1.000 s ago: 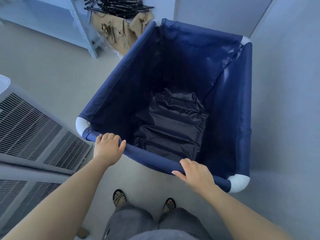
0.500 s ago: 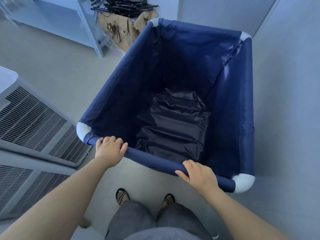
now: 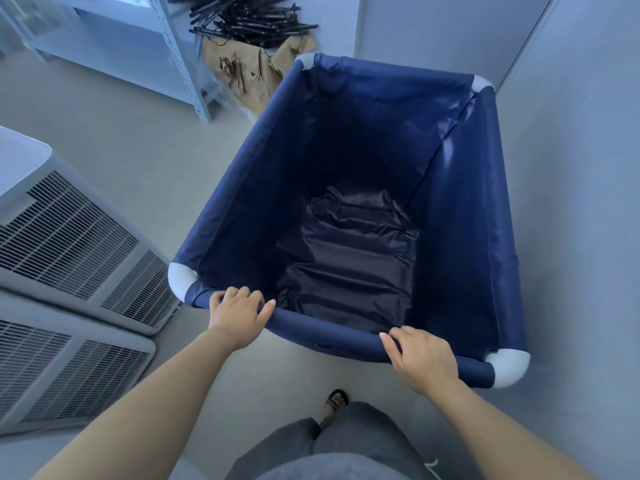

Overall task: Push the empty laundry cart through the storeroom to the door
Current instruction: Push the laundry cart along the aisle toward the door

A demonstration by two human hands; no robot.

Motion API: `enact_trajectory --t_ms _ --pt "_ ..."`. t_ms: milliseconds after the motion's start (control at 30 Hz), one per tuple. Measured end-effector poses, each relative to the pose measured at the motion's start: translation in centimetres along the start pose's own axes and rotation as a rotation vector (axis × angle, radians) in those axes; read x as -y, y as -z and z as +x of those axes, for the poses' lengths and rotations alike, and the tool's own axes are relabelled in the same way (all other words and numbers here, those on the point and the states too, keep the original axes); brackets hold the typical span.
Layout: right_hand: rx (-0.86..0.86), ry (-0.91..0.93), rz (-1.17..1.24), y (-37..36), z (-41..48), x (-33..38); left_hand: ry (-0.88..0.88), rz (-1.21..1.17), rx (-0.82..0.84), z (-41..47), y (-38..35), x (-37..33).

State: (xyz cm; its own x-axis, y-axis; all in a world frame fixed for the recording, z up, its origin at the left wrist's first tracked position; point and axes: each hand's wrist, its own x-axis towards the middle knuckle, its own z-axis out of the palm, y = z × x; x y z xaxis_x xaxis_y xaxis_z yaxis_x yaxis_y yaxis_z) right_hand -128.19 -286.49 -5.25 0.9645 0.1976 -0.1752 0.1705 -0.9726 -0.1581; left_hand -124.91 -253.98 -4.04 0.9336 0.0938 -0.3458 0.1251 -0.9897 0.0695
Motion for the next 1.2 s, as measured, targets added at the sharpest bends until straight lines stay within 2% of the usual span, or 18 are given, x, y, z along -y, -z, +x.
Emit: enact_trajectory --t_ms 300,367,467,567,667,867,1000,1200 --pt "0.01 -0.042 -0.019 0.1 -2.8 -0.1 -0.038 -0.067 0.015 -3.2 -1.3 -0.2" --pt "0.055 -0.049 -0.007 0.1 -3.6 0.0 -0.031 -0.053 0.005 -4.3 -1.8 -0.1" --pt "0.19 0.043 0.021 0.2 -4.3 0.3 -0.076 0.055 -0.017 -5.4 -2.4 0.4" --pt "0.277 0.16 0.044 0.2 -4.9 0.6 -0.127 0.11 0.067 -5.4 -2.2 0.9" --pt "0.256 0.182 0.065 -0.3 -5.8 1.0 -0.178 0.118 0.077 -5.4 -2.5 0.9" --pt "0.26 0.181 0.054 -0.6 -6.2 1.2 -0.285 0.066 -0.008 -5.3 -3.4 2.0" --pt "0.265 0.168 0.039 -0.7 -5.3 1.4 -0.394 0.098 0.061 -3.4 -2.9 2.5" --pt "0.254 0.113 0.07 -0.2 -2.5 1.9 -0.399 0.101 0.049 -0.4 -1.4 2.7"
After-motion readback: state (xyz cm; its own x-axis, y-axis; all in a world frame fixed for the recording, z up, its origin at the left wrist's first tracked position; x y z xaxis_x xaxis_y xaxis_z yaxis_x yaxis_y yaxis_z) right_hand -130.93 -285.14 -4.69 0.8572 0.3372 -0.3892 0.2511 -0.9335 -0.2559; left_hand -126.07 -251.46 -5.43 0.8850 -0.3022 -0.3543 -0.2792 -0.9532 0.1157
